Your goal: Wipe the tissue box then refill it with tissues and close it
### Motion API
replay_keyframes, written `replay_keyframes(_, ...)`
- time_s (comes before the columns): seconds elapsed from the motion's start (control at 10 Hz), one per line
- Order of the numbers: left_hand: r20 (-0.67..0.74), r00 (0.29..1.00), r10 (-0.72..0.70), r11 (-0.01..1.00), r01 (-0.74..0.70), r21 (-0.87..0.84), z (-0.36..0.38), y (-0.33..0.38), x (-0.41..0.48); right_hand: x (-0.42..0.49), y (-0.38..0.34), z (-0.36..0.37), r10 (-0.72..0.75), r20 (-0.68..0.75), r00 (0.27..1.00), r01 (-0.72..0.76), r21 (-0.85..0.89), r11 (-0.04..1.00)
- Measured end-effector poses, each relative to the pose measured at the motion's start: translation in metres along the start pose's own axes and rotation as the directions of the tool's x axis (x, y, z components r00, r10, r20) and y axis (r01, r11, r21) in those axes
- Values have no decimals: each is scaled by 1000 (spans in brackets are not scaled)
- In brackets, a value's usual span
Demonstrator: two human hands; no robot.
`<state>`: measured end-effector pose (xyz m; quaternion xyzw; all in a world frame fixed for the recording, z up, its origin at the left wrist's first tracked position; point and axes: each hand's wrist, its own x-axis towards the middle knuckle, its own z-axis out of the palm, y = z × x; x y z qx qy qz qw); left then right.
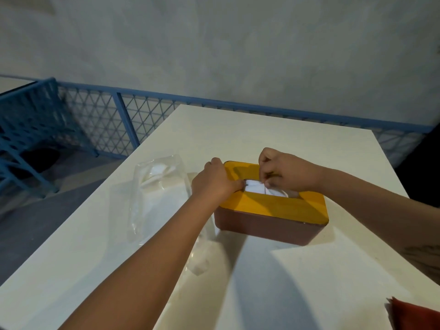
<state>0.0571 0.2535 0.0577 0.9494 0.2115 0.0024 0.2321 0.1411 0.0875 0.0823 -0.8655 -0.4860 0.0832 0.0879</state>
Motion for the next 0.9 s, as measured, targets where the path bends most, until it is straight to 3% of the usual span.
replay_keyframes(0.3,24,1000,1,1000,-2,23,1,-1,0,-14,2,-6,217,-27,976,-203,253,946)
replay_keyframes(0.5,49,999,-6,1000,5,29,-2,2,-1,-28,-6,-5,365,-51,930,-295,491,820)
replay_keyframes(0.7,80,996,40,999,-40,-9,-5,0,-3,-36,-18,1,435,-189,881,-312,458,832)
replay_keyframes(0.9,-41,983,177,984,-176,27,-23,13,-8,-53,-17,2,693,-390,607,-291,702,650)
